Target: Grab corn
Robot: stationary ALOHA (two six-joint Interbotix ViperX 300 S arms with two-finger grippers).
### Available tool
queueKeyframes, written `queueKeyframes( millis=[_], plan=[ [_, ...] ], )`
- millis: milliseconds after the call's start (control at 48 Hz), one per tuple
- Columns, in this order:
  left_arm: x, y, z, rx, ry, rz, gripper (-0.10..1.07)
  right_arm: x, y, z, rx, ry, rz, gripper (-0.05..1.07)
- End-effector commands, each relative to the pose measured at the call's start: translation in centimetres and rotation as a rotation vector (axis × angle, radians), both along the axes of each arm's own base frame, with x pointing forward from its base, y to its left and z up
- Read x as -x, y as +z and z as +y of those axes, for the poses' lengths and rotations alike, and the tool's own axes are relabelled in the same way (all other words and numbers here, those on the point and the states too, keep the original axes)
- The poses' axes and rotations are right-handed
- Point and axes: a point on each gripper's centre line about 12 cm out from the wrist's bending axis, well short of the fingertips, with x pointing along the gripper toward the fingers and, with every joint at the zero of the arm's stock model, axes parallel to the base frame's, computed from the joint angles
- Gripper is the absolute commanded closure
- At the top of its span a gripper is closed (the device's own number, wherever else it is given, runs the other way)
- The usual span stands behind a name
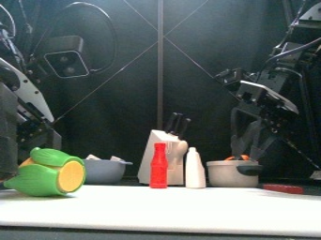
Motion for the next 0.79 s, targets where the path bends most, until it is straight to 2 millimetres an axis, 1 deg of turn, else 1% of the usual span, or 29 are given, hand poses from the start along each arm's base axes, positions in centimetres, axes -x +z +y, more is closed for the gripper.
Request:
queueKeyframes(
  millis=[0,83,208,542,771],
  plan=[
    [0.5,0.0,-0.1,-0.017,-0.042,0.040,0.00,-0.5,0.9,0.1,-0.003,0.001,-0.030,0.05],
    [0.9,0.1,0.0,-0.042,-0.084,0.062,0.00,-0.5,0.9,0.1,-0.002,0.003,-0.029,0.05],
    [0.4,0.3,0.0,-0.046,-0.083,0.045,0.00,-0.5,0.9,0.0,-0.003,0.001,-0.029,0.05],
    [-0.9,0.5,1.6,-0.045,-0.016,-0.024,0.00,-0.5,0.4,0.0,0.001,-0.001,-0.014,0.05],
    [-1.1,0.3,2.3,-0.049,0.007,-0.048,0.01,-0.6,0.4,0.0,0.001,0.000,-0.014,0.05]
  ],
)
